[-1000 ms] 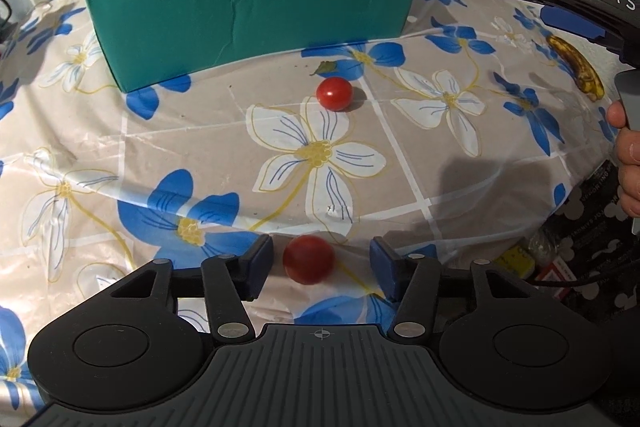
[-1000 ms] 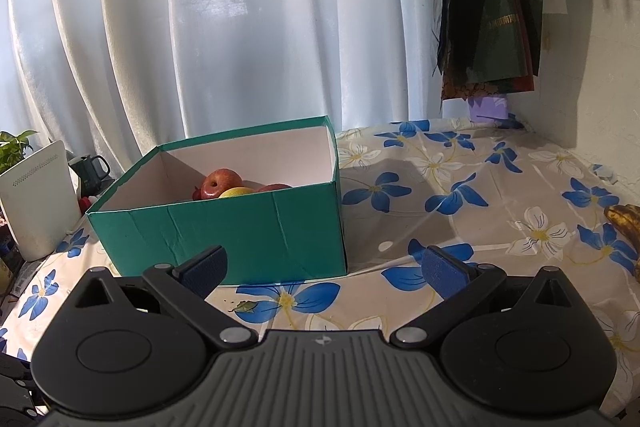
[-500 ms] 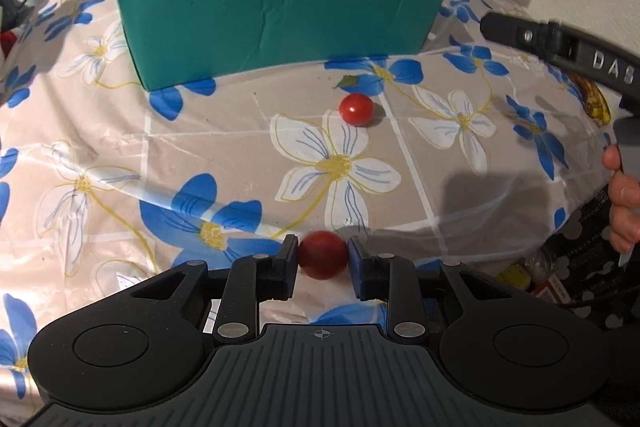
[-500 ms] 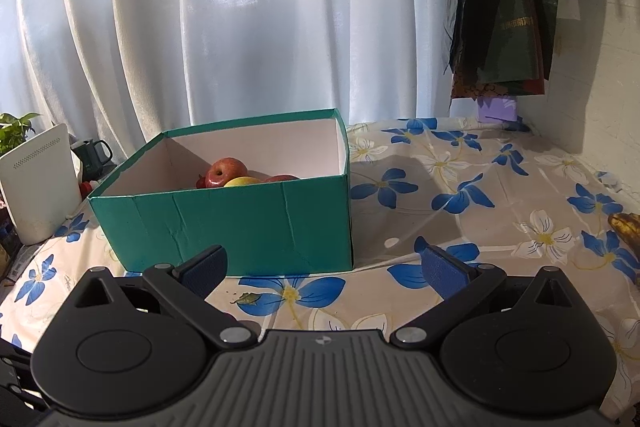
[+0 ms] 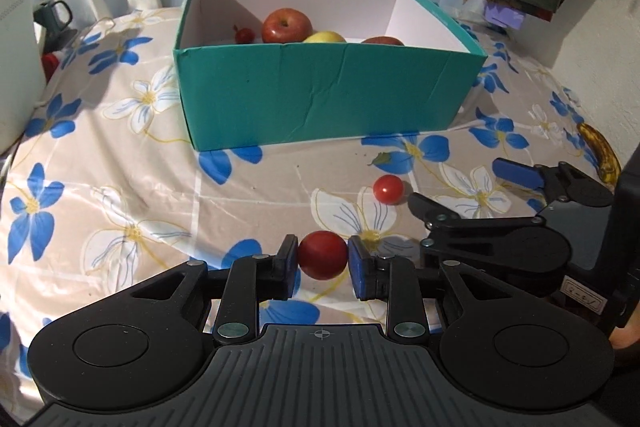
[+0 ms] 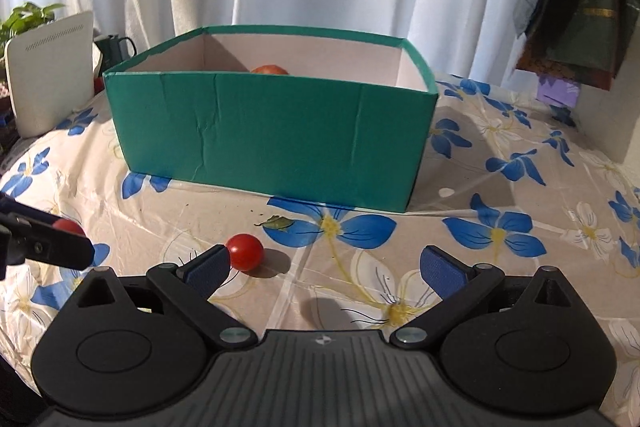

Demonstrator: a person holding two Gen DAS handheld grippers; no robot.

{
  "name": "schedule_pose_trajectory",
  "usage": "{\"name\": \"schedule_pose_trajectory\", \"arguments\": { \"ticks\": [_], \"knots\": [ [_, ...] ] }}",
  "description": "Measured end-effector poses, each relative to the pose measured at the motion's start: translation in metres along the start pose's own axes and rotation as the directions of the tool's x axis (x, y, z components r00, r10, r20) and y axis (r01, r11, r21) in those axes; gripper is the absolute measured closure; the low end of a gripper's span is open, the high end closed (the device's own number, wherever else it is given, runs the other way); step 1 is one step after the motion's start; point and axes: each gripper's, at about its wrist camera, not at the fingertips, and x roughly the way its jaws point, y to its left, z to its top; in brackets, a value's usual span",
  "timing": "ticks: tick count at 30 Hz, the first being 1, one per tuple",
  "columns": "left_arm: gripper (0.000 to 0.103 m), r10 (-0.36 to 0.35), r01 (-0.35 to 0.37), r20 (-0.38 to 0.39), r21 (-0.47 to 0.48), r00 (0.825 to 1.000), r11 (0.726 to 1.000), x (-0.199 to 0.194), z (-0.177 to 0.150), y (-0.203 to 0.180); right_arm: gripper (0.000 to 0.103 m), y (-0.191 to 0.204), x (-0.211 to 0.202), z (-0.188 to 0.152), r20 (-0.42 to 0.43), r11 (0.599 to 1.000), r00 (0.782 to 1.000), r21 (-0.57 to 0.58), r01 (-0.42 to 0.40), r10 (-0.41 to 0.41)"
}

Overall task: Organize fruits
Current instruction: 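Close the left tool on the cherry tomato, then carry the cherry tomato into the box and open the left tool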

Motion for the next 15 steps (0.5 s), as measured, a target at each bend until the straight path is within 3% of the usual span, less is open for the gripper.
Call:
{"name": "schedule_pose_trajectory", "arguments": {
  "ticks": [11,15],
  "knots": [
    [0.073,0.026,-0.026,-0.014,-0.032,1.0,0.999,0.001,-0.002,0.013,0.021,0.025,0.041,0.005,-0.091,0.994,0.99,-0.027,-0.11,0.107],
    [0.073,0.029,-0.03,-0.022,-0.044,0.999,0.999,0.003,-0.001,0.017,0.032,0.03,0.045,0.006,-0.091,0.992,0.989,-0.041,-0.122,0.118]
  ]
}}
